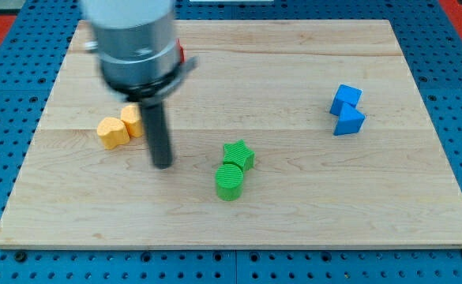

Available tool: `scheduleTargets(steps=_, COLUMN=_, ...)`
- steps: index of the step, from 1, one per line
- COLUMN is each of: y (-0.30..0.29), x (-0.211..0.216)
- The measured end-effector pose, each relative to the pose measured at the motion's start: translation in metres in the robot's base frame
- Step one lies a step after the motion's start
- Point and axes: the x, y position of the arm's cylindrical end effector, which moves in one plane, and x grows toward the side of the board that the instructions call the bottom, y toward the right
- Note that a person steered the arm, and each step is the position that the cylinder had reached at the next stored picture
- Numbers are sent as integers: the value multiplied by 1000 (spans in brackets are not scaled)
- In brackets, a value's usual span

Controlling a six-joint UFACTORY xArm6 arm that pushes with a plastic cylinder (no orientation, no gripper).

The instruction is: Move the yellow blocks towards the red blocks

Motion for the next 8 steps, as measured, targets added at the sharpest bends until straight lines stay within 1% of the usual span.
scheduleTargets(steps=1, y=-82, x=-4)
scheduleTargets(steps=2, y=-48, x=-54)
scheduleTargets(steps=3, y=-42, x=-70)
scheduleTargets(steps=4, y=-13, x=-74)
scheduleTargets(steps=5, y=-17, x=-97)
scheduleTargets(steps=6, y=-53, x=-66)
scheduleTargets(steps=7, y=-56, x=-85)
scheduleTargets(steps=8, y=-1, x=-122)
